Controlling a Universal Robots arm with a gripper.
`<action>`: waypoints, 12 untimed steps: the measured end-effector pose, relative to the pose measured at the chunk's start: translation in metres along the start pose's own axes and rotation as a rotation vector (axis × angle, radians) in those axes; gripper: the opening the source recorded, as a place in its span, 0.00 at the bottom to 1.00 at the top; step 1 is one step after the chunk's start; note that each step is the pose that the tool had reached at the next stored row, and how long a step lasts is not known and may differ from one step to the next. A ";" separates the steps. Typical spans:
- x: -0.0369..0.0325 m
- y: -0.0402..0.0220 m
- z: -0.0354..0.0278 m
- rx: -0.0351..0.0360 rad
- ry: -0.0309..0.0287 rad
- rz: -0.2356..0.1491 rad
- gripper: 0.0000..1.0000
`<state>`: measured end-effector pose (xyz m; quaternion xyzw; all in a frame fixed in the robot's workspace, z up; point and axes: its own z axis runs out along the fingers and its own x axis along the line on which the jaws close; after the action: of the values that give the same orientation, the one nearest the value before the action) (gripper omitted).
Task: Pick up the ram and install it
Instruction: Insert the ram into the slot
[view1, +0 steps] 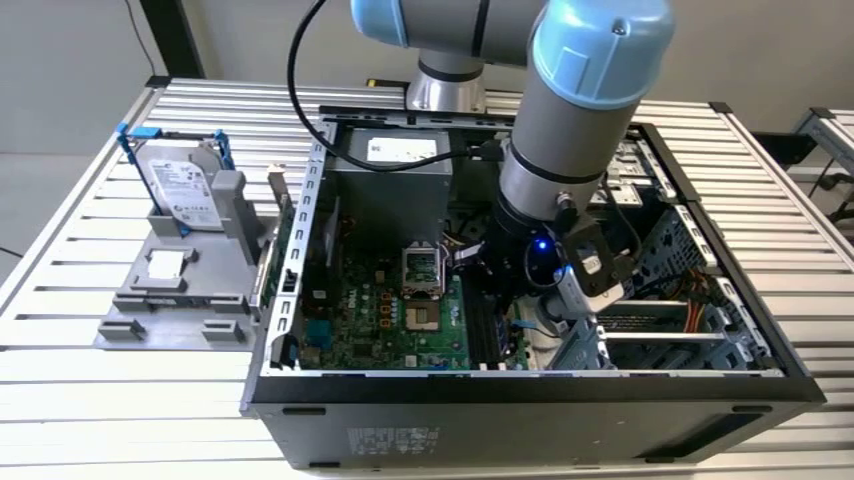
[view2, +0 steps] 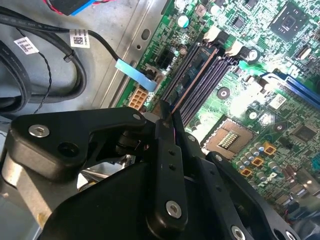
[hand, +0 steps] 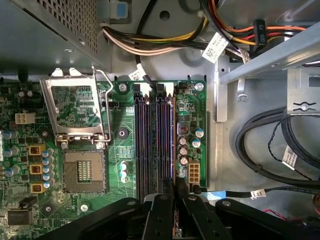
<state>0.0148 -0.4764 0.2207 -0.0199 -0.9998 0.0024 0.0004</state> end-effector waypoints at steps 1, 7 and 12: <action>0.0000 0.0000 0.0000 0.0011 0.0000 0.000 0.00; 0.0000 0.0000 0.0000 0.0019 -0.0001 0.000 0.00; 0.0000 0.0000 -0.0013 0.0022 0.0000 0.000 0.00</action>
<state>0.0148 -0.4764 0.2220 -0.0199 -0.9998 0.0036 0.0004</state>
